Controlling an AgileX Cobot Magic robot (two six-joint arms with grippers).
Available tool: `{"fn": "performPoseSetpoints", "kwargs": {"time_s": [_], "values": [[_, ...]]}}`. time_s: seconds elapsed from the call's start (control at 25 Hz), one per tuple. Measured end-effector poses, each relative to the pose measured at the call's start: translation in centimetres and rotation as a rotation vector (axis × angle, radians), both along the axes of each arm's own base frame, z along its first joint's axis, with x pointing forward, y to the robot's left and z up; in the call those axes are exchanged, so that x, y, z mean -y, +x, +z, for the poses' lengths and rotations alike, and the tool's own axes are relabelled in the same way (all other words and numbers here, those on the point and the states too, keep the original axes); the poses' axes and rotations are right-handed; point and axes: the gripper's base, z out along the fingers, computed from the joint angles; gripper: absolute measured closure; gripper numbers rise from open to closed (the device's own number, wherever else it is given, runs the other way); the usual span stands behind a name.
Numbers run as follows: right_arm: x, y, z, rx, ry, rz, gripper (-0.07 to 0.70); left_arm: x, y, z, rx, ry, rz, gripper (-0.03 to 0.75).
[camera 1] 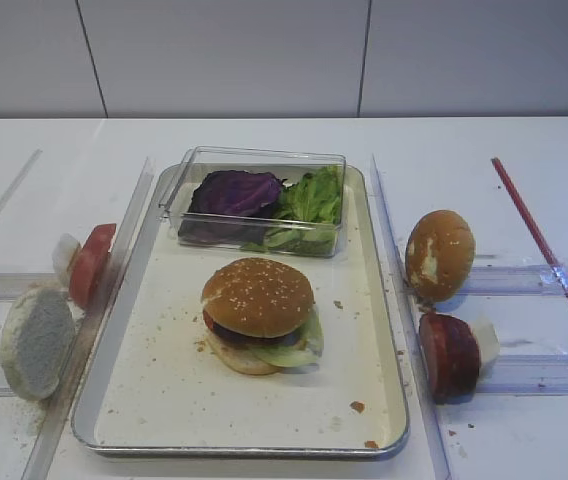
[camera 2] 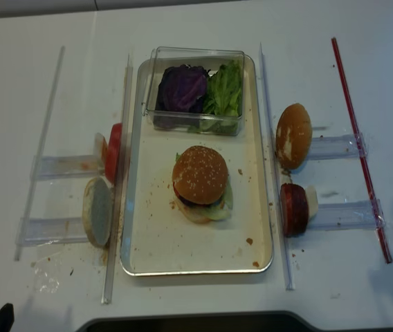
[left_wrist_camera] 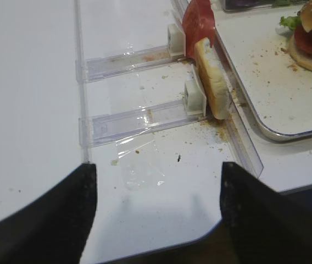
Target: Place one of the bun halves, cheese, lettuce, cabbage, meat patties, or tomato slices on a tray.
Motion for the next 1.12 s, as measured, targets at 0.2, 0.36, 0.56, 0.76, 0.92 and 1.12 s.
{"fn": "performPoseSetpoints", "kwargs": {"time_s": [0.2, 0.36, 0.56, 0.76, 0.92, 1.12], "values": [[0.3, -2.2, -0.4, 0.131, -0.003, 0.037, 0.184, 0.0, 0.0, 0.0, 0.0, 0.0, 0.0, 0.277], [0.4, -3.3, -0.9, 0.248, 0.004, 0.047, 0.184, 0.0, 0.0, 0.0, 0.0, 0.0, 0.0, 0.277], [0.4, -4.3, -1.3, 0.35, 0.02, 0.057, 0.184, 0.0, 0.0, 0.0, 0.0, 0.0, 0.0, 0.277], [0.1, -5.9, -1.1, 0.47, 0.039, 0.142, 0.184, 0.0, 0.0, 0.0, 0.0, 0.0, 0.0, 0.277], [0.1, -6.7, -1.3, 0.526, 0.039, 0.162, 0.184, 0.0, 0.0, 0.0, 0.0, 0.0, 0.0, 0.277], [0.1, -7.4, -1.3, 0.573, 0.04, 0.177, 0.184, 0.0, 0.0, 0.0, 0.0, 0.0, 0.0, 0.277]]}}
